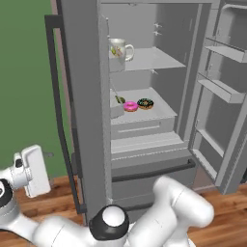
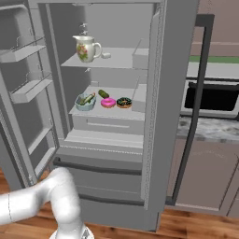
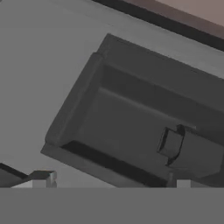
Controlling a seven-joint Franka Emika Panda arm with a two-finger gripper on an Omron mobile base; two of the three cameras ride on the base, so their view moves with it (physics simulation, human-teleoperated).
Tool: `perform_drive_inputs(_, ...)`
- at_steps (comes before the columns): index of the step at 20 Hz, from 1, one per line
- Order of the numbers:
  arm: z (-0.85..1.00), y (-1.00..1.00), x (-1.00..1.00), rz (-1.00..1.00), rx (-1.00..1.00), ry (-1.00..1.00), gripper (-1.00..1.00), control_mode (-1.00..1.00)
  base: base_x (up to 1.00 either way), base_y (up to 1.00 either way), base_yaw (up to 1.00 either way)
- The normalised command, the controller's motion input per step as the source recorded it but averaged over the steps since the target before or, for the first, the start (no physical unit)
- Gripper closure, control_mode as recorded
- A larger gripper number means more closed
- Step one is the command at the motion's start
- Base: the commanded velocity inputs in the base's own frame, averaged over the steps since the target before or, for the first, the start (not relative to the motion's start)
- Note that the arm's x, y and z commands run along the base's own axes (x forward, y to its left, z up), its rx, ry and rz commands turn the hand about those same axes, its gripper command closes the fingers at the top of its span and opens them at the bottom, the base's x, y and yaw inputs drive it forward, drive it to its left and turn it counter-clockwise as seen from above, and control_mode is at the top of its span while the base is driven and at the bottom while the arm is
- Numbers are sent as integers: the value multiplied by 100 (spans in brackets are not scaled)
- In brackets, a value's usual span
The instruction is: Place the tupperware on the second highest shelf of the fridge. Make space for the tupperware among the existing items by rearranging them on the shelves if needed. Close the fridge door when finished.
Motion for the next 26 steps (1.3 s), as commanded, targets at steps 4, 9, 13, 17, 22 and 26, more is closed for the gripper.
perform_drive_inputs(4,0,0,56,-21,-6,16,-100,-100,0,0,0)
perform_drive_inputs(9,-21,-49,5,-17,-4,7,-100,-100,0,0,0)
perform_drive_inputs(13,-24,-86,-3,-15,0,0,-100,-100,0,0,0)
perform_drive_inputs(17,-5,-94,0,-9,0,0,-100,-100,0,0,0)
perform_drive_inputs(22,0,-85,4,0,0,-6,-100,-100,0,0,0)
perform_drive_inputs(26,0,-78,24,1,1,-7,-100,-100,0,0,0)
